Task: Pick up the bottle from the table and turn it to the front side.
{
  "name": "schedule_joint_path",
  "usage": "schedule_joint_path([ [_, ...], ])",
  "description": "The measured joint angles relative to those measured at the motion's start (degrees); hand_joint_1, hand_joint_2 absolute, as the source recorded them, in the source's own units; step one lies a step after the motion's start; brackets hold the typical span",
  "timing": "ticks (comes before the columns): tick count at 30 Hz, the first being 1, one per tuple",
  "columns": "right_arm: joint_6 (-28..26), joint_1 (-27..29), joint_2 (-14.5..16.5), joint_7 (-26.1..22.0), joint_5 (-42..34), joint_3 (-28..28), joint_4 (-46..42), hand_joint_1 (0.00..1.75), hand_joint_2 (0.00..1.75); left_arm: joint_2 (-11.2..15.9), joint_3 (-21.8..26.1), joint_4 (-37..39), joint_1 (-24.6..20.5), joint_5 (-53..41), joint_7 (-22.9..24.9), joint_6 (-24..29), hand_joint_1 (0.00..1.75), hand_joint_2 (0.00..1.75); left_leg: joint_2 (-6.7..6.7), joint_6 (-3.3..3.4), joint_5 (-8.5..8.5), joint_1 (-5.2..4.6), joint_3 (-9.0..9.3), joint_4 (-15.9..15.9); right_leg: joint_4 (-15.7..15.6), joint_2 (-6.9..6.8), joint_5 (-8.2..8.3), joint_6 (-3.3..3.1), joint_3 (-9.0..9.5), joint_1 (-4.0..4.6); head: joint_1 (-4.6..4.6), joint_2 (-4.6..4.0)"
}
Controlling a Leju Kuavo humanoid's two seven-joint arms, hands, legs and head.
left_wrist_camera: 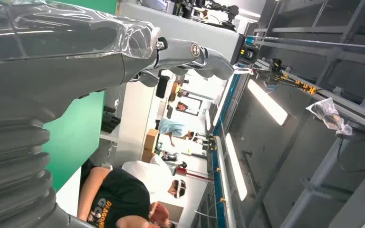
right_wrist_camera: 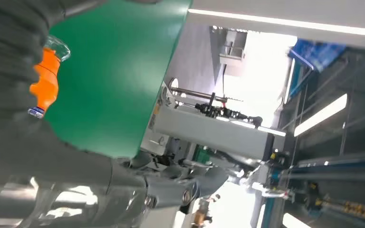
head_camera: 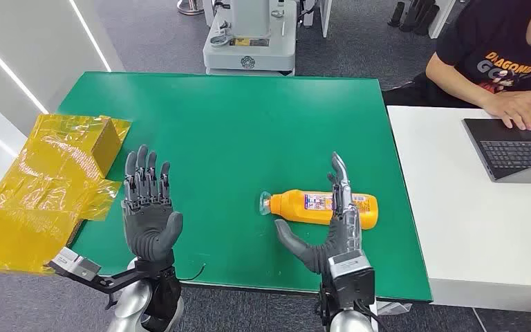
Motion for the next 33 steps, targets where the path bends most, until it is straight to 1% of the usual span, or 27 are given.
schedule_joint_path([
  [2,1.6,-0.4,-0.4,2.1,4.2,-0.2,0.0,0.00,1.75,0.0,0.0,0.0,0.0,0.0,0.0,0.0,0.00,1.75,0.00,0.00,0.00,0.00,0.00,0.0,0.0,0.00,0.00,0.00,0.00,0.00,-0.01,0.00],
  [5,7.7,-2.3,-2.1,7.8,15.9,-1.2,0.2,0.00,1.75,0.0,0.0,0.0,0.0,-0.1,-0.2,-0.3,0.00,1.75,0.00,0.01,0.00,0.00,0.00,0.0,0.0,0.00,0.01,0.00,0.01,0.00,-0.01,0.00],
  [7,11.1,-3.7,-3.4,9.6,19.9,-2.1,0.7,0.00,1.75,0.0,0.0,0.0,0.0,-0.1,-0.2,-0.6,0.00,1.75,0.00,0.02,0.01,0.00,0.00,0.0,0.0,-0.02,0.01,0.00,0.02,-0.01,-0.01,0.00],
  [12,12.7,-5.4,-4.9,9.9,21.3,-3.8,1.7,0.00,1.75,0.0,0.0,0.0,0.0,-0.1,-0.2,-0.8,0.00,1.75,0.00,0.02,0.01,-0.01,0.00,0.1,0.0,-0.01,0.02,0.00,0.02,-0.01,-0.01,0.00],
  [20,12.8,-5.6,-5.5,9.9,21.5,-4.4,2.3,0.00,1.75,0.0,0.0,0.0,0.0,-0.1,-0.2,-0.8,0.00,1.75,-0.01,0.01,0.00,0.00,0.00,0.0,0.0,-0.01,0.01,0.00,0.00,0.00,-0.01,0.00],
  [23,14.2,-6.2,-6.0,10.9,24.0,-4.4,2.5,0.00,1.75,0.0,0.0,0.0,0.0,-0.1,-0.2,-1.1,0.00,1.75,0.00,0.01,0.00,0.00,-0.01,0.0,0.0,-0.01,0.01,0.00,0.01,0.00,-0.02,0.00],
  [25,17.1,-7.9,-7.4,12.6,27.9,-4.1,3.6,0.00,1.75,0.0,0.0,0.0,0.0,-0.2,-0.2,-1.8,0.00,1.75,0.01,0.02,0.01,-0.01,-0.01,0.0,0.0,-0.01,0.02,0.01,0.02,-0.01,-0.02,0.00],
  [27,21.2,-11.1,-9.4,13.8,30.7,-3.6,6.0,0.00,1.75,0.0,0.0,0.0,0.0,-0.3,-0.2,-2.5,0.00,1.75,0.01,0.06,0.04,-0.01,-0.02,0.1,0.0,0.00,0.06,0.05,0.03,-0.01,-0.01,0.00],
  [30,28.8,-17.8,-13.0,13.2,29.5,-2.6,11.7,0.00,1.75,0.0,0.0,-0.3,0.0,-0.6,-0.1,-3.4,0.00,1.75,0.00,0.12,0.09,-0.03,-0.03,0.1,0.0,-0.01,0.13,0.12,0.06,-0.03,-0.01,0.00],
  [33,37.7,-25.5,-17.0,11.4,26.0,-0.6,18.4,0.00,1.75,0.0,0.0,-0.8,0.1,-1.0,0.1,-4.2,0.00,1.75,-0.06,0.18,0.13,-0.03,-0.05,0.2,0.0,-0.07,0.18,0.18,0.09,-0.04,0.00,0.00],
])
